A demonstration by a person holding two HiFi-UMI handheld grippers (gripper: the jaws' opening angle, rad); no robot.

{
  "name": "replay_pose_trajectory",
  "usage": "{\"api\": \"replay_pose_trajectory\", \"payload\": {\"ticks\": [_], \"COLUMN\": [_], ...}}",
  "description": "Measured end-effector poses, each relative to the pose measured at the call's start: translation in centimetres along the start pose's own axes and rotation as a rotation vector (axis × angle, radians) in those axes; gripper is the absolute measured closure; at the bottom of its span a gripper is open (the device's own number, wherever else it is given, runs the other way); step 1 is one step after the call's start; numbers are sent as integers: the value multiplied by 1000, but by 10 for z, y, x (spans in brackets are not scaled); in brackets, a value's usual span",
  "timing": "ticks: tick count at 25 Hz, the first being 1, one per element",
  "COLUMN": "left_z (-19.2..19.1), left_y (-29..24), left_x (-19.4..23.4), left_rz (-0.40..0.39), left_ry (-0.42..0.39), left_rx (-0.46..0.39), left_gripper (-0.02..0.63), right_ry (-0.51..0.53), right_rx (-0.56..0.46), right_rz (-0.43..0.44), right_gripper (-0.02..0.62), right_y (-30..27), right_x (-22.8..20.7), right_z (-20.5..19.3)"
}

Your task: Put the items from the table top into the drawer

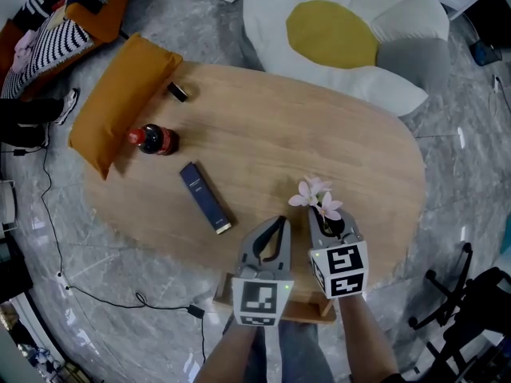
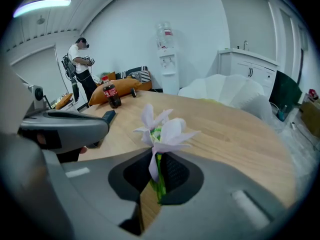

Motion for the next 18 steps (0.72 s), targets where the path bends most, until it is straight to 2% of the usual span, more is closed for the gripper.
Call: {"api": "replay_pose_trajectory", "payload": {"ticks": [18], "left_z": [1], "left_y": [62], "left_x": [1], "left_rz": [-25], "left_ry": [-20], "left_rx": [-36], "left_gripper": [594], "right_ry": [4], "right_rx": [-63], "right_rz": [-19], "right_gripper": [574], "right_y": [49], "right_x": [55], "right_z": [1]}}
Point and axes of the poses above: the fingertips, and each gripper's own axes: y backward along the fingers, x to its left, z out of its top, the point moved 2 cm from there along y, backward along the fingers, and after that the axes turned 2 degrees about -x, right-handed, at the moved point
